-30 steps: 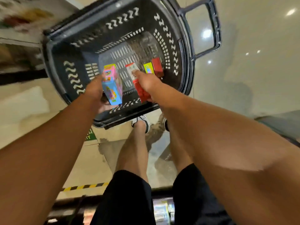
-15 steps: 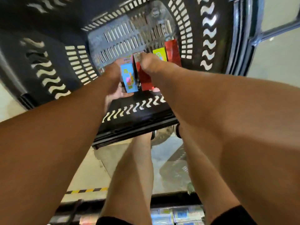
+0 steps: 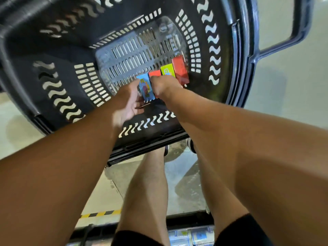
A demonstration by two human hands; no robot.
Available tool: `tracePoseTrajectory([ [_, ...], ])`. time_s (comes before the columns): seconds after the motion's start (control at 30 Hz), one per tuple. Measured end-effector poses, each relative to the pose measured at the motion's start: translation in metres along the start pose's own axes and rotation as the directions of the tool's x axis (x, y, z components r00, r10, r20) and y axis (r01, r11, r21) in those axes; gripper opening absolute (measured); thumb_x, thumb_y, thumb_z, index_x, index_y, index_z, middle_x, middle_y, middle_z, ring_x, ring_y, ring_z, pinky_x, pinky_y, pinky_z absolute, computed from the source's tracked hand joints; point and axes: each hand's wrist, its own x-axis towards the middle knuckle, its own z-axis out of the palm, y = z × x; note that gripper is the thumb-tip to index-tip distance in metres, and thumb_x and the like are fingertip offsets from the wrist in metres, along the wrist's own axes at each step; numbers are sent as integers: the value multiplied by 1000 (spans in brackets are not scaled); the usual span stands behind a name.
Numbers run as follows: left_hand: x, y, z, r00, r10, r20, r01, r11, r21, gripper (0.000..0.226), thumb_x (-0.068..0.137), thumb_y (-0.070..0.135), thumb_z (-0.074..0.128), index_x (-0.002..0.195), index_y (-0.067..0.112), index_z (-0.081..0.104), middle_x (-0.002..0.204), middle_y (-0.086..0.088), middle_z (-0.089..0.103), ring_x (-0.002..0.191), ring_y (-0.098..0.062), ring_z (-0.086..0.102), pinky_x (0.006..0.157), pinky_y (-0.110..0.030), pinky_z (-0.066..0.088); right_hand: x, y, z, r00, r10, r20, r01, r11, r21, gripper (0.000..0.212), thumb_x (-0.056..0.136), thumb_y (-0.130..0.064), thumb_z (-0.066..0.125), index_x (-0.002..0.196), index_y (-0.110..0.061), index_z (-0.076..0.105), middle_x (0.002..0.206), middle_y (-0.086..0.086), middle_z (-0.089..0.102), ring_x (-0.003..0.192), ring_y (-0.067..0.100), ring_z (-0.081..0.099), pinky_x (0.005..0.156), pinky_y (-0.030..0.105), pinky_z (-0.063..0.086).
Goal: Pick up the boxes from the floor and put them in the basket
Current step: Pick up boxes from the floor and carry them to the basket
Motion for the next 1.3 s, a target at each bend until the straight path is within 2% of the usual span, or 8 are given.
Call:
tracePoseTrajectory([
  [0.1,-41,-2,-2,1000,-4,-31,4,1000,9,73,95,64,43,151,17,40,146,-14,51,126,-31,54,92,-43,50,-39,12,-5,996,-27,-84,42,983,181,35,98,-17,44,128,-6,60,108,14,66,106,34,61,86,35,50],
  [0.2,-97,4,2,999,3,-35,0,997,71,68,97,63,43,149,19,42,136,-15,53,124,-29,54,95,-43,49,-84,30,-17,990,-13,-137,64,923,378,34,93,-31,55,116,-8,66,88,1,62,83,22,58,75,31,53],
  [0.37,-222,11,18,985,141,-98,-129,984,122,15,103,39,53,93,30,59,98,0,63,90,-16,59,80,-32,47,-191,60,-57,968,-226,-105,240,959,153,28,95,-30,58,115,-12,65,104,-3,67,95,18,61,82,26,43],
  [0.5,-325,-12,14,952,297,-68,-271,928,254,12,101,27,58,108,27,68,117,-1,69,108,-19,64,96,-37,49,-280,88,-97,957,-274,-94,270,961,-52,22,95,-32,56,114,-24,65,103,0,70,96,24,65,82,33,50],
  [0.63,-411,-61,-7,926,351,-137,-308,915,262,12,99,25,62,108,24,70,114,1,70,103,-19,68,84,-34,50,-354,108,-126,967,-242,-77,218,946,-241,36,96,-35,56,131,-25,58,116,7,70,106,27,65,83,30,45],
  [0.8,-488,-158,-30,906,312,-287,-286,949,131,16,81,38,64,95,37,72,102,14,73,98,-13,68,90,-35,52,-428,111,-150,969,-242,-38,196,859,-473,46,96,-37,57,136,-15,53,113,9,71,103,26,64,92,33,47],
  [0.97,-540,-241,-21,863,339,-374,-376,926,-28,4,85,23,68,87,22,71,92,1,71,91,-23,65,84,-33,48,-483,99,-163,956,-292,-3,231,762,-605,42,94,-40,60,131,-20,57,116,5,69,104,21,64,92,30,49],
  [1.3,-562,-388,28,842,85,-533,-308,886,-346,21,92,21,69,81,3,70,81,-8,73,87,-26,69,82,-36,49,-541,9,-140,918,-365,158,313,420,-852,18,89,-30,65,106,-32,59,104,-3,63,91,15,62,83,24,48],
])
